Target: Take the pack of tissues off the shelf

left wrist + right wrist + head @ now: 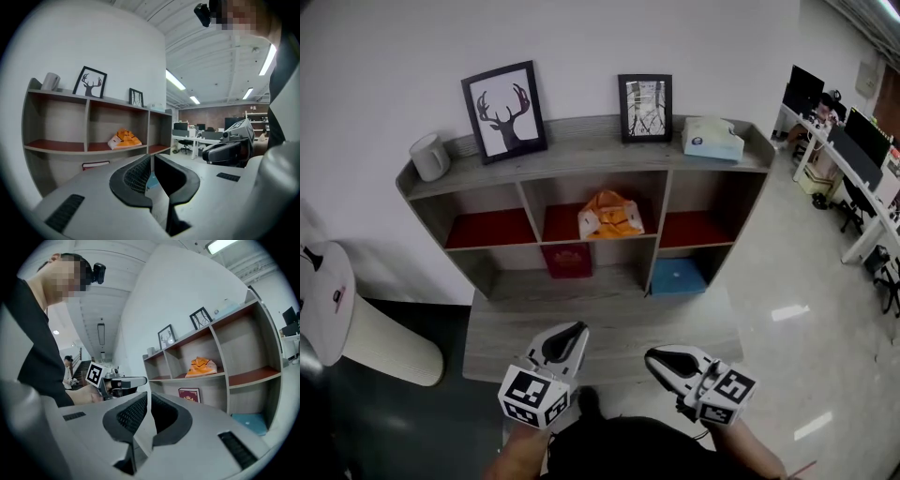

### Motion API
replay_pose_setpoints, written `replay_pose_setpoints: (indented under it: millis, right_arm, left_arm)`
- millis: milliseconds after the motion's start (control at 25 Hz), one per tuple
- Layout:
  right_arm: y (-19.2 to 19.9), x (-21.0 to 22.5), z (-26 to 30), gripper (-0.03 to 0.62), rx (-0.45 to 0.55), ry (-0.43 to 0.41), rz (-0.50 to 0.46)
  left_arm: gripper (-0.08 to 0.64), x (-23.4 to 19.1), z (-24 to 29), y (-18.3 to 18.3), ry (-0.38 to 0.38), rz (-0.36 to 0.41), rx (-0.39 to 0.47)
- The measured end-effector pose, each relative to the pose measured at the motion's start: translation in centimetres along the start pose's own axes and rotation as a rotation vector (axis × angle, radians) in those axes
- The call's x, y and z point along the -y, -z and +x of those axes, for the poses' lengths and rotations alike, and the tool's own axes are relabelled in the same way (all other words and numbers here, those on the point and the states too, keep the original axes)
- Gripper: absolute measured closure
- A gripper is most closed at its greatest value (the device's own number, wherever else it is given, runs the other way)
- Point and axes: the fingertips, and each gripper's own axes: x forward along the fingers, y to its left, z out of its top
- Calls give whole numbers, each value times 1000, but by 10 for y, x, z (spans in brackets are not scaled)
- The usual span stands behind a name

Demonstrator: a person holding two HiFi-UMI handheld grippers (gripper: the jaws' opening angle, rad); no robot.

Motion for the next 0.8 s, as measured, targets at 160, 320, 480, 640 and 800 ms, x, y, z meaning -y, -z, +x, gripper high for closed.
replay_pose_setpoints:
  millis: [160,320,480,640,800]
  right_arm:
    - [-20,20,43,571,31,30,-2]
    - [-24,37,82,571,-3,77,-13]
    - [-27,44,113,571,-3,117,11]
    - [-26,50,126,571,-12,148,24]
    - [-23,64,123,571,-25,167,44]
  left_arm:
    - [472,-37,32,-10,70,32,-20]
    - [433,-72,58,-19,131,73,-32]
    - [416,-100,74,-28,189,101,-34]
    - [407,-118,94,-34,225,124,-26]
    - [405,-126,116,-37,229,115,-24]
